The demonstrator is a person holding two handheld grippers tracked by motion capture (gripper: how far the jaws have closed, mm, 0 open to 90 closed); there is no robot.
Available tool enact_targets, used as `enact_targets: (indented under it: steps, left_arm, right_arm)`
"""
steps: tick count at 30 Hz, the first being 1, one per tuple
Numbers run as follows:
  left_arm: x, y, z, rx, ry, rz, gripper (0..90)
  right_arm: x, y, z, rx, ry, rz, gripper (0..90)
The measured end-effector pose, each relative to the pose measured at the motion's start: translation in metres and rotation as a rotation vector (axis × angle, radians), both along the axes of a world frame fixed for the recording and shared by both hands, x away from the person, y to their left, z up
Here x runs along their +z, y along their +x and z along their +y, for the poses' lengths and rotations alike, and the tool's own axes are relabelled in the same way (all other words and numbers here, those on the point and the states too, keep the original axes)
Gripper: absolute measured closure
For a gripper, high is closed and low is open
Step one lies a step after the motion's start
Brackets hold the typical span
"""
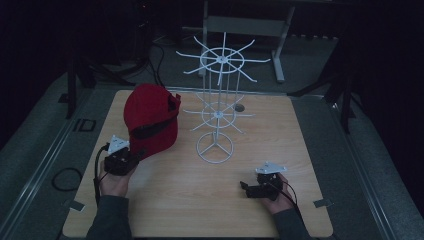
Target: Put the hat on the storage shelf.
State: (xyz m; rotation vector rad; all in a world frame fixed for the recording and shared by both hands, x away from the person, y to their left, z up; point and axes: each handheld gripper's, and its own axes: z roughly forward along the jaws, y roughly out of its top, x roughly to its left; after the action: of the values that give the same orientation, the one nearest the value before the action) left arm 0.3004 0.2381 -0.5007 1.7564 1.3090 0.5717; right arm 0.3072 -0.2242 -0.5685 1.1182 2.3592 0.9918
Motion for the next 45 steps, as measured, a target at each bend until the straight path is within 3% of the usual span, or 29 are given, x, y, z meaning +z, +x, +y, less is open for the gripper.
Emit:
enact_targets:
  steps: [27,45]
  left_arm:
    - [0.027,0.004,0.0,0.038,-0.031,-0.081,85.9]
    - [0.044,0.006,0.0,0.042,-0.023,-0.123,85.9]
  right_arm:
    - [0.0,0.0,0.0,0.0,0.0,0.001,12.9]
    - [0.0,0.0,0.0,-0.002,0.002,0.0,12.9]
